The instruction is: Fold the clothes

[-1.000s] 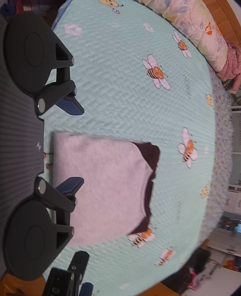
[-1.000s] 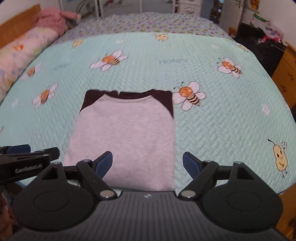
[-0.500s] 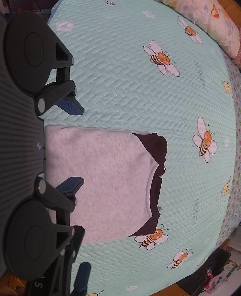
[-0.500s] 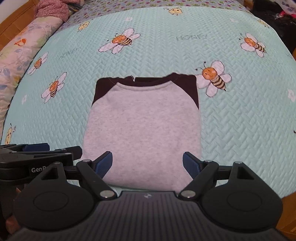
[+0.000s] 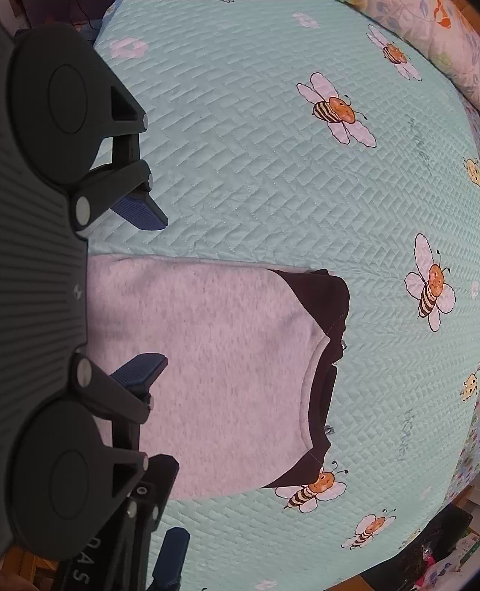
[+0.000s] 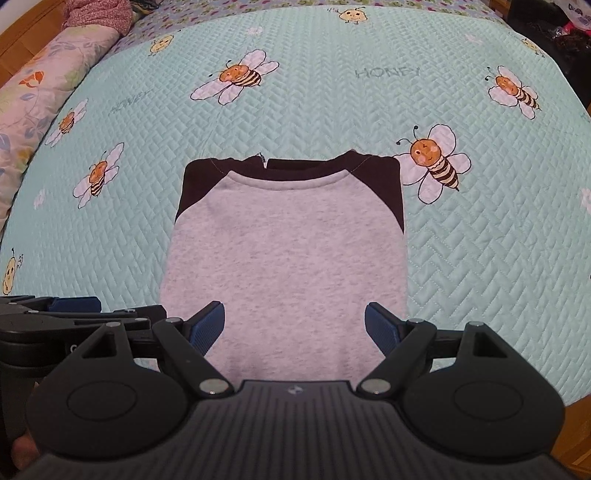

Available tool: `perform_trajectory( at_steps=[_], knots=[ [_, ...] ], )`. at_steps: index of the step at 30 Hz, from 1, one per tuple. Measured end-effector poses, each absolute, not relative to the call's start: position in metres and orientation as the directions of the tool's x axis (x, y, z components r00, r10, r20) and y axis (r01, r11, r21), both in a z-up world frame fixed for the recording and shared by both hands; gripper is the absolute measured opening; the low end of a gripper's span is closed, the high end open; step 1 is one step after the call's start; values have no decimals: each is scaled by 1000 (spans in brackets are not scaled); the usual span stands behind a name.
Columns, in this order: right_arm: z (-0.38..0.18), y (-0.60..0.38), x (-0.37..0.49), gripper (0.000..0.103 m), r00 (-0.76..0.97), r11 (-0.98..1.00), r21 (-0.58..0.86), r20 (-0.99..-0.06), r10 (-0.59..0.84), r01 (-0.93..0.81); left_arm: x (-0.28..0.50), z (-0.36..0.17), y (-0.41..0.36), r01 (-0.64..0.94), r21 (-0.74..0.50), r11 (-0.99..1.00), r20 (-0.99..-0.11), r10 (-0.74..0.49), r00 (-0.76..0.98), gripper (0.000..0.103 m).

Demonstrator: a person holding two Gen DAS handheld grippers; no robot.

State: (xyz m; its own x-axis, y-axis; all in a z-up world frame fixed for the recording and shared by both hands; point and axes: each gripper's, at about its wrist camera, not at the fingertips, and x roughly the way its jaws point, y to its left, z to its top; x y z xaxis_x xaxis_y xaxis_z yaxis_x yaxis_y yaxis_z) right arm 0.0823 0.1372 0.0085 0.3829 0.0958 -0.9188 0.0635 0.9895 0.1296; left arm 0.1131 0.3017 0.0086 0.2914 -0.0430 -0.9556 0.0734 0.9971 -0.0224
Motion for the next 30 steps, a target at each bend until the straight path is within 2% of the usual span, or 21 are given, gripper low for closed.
perform_trajectory(
  at_steps=[20,30],
  knots=[
    [13,137,79,84,396,982,167,-910,122,82,107,16,300,75,10,997,-945,-15,326,76],
    [17,134,68,84,410,970,221,-898,163,99,97,23,300,80,-12,997,-933,-40,356,76]
  ],
)
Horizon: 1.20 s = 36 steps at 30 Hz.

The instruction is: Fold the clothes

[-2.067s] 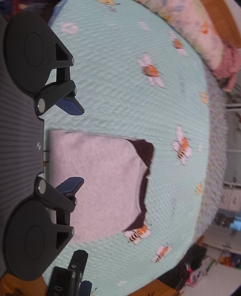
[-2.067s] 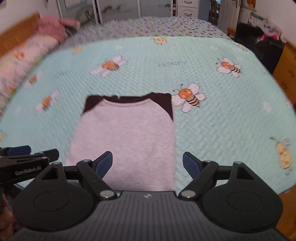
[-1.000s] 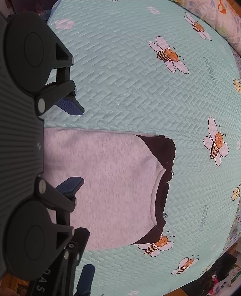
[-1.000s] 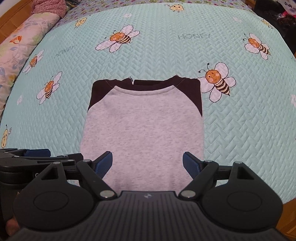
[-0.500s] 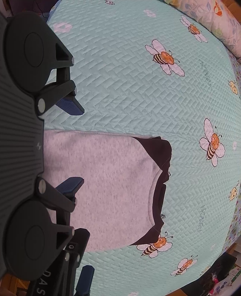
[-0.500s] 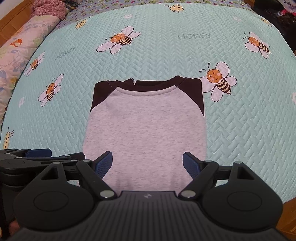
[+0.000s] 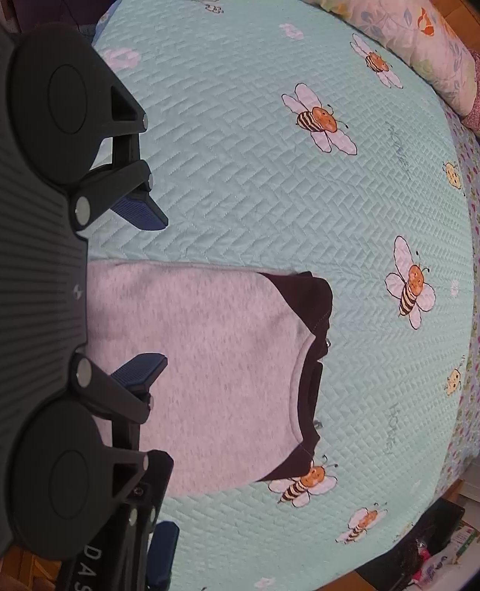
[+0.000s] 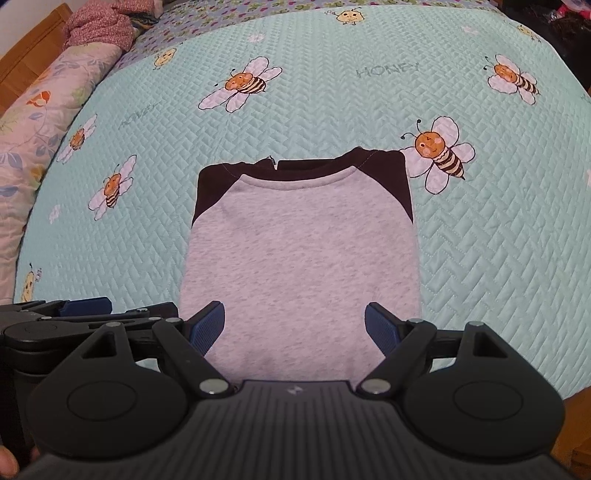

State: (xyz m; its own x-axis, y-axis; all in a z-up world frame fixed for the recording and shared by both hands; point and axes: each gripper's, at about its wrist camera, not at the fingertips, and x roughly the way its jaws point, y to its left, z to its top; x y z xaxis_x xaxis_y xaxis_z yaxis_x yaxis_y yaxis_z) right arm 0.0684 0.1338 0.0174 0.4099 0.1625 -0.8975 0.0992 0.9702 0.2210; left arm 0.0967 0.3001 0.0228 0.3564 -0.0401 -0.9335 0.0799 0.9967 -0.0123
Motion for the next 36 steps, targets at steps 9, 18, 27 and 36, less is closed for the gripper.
perform_trajectory(
  at_steps=[9,18,27,36],
  knots=[
    [33,79,35,88,696,829,559,-591,408,-11,89,4,369,-25,-513,858,-728,-419,543,76],
    [-46,-11,21,98,732,580,808,-458,504,107,89,-62,428,-145,-677,721,-634,-472,612,77],
    [-99,-36,12,98,692,490,846,-483,536,211,99,-88,436,-158,-720,675,-638,-555,534,78],
    [-141,-47,36,98,634,524,814,-546,547,249,131,-120,416,-113,-716,689,-659,-613,435,78]
  ],
)
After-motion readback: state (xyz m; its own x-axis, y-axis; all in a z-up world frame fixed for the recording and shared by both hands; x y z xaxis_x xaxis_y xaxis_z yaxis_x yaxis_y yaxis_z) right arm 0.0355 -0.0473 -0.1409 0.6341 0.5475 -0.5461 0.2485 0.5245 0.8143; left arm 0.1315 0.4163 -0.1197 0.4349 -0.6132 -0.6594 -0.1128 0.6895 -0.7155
